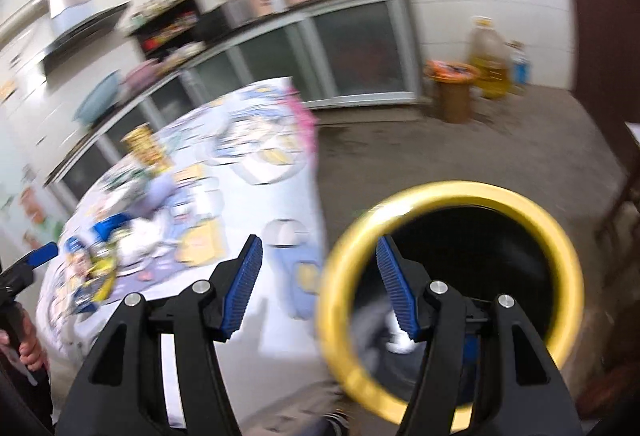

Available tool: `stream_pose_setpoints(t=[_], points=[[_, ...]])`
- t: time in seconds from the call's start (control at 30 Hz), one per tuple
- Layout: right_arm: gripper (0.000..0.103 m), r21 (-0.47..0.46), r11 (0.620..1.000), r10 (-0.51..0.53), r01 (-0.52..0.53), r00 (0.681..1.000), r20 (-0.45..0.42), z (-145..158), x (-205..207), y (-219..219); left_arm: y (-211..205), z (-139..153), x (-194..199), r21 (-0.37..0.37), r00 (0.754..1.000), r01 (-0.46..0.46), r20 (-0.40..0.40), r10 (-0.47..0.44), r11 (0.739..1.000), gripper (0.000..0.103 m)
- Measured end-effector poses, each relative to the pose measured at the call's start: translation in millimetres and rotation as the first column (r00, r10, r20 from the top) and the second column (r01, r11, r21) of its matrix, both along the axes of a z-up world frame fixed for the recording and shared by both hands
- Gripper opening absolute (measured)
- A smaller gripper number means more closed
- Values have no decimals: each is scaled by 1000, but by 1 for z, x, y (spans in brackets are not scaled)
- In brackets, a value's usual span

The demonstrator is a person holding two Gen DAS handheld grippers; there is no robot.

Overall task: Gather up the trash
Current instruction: 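Return both tools to the trash pile on the table, then grasp the orange snack wrapper with the left tool while the right tool grasps milk carton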

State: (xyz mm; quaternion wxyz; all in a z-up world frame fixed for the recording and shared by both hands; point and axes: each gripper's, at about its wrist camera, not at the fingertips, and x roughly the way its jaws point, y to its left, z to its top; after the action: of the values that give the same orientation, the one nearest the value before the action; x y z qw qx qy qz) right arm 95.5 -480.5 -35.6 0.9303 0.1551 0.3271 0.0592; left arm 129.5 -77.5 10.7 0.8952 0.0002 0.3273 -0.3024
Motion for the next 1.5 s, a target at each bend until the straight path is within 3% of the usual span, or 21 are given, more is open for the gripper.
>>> stream_pose_setpoints(t=[0.13,0.27,0.4,0.47,0.63,0.83,1.03,1.3,1.5], points=[[65,-4,988,156,-156,987,31,9,26,61,54,-5,-5,18,989,-140,-38,140,990,95],[71,24,958,285,-285,958,26,13,54,111,96,-19,2,12,961,-260,-94,260,966,95],[78,103,930,354,-353,935,8,13,79,144,112,-36,11,-14,940,-303,-167,296,953,95],[86,161,913,380,-375,925,-1,12,94,152,115,-43,14,-10,932,-318,-186,311,948,95],[89,288,882,398,-373,917,-30,4,125,158,116,-56,25,-26,924,-331,-213,318,943,95],[90,499,791,444,-354,893,-70,-9,160,166,114,-64,38,14,915,-346,-218,340,938,95],[90,580,746,461,-326,882,-98,-21,183,176,118,-66,51,6,910,-352,-232,344,936,95],[85,628,718,482,-301,865,-137,-34,206,192,115,-78,75,-13,900,-343,-291,324,939,95],[70,635,712,503,-299,849,-164,-43,217,205,106,-91,96,-26,890,-338,-333,311,941,95]])
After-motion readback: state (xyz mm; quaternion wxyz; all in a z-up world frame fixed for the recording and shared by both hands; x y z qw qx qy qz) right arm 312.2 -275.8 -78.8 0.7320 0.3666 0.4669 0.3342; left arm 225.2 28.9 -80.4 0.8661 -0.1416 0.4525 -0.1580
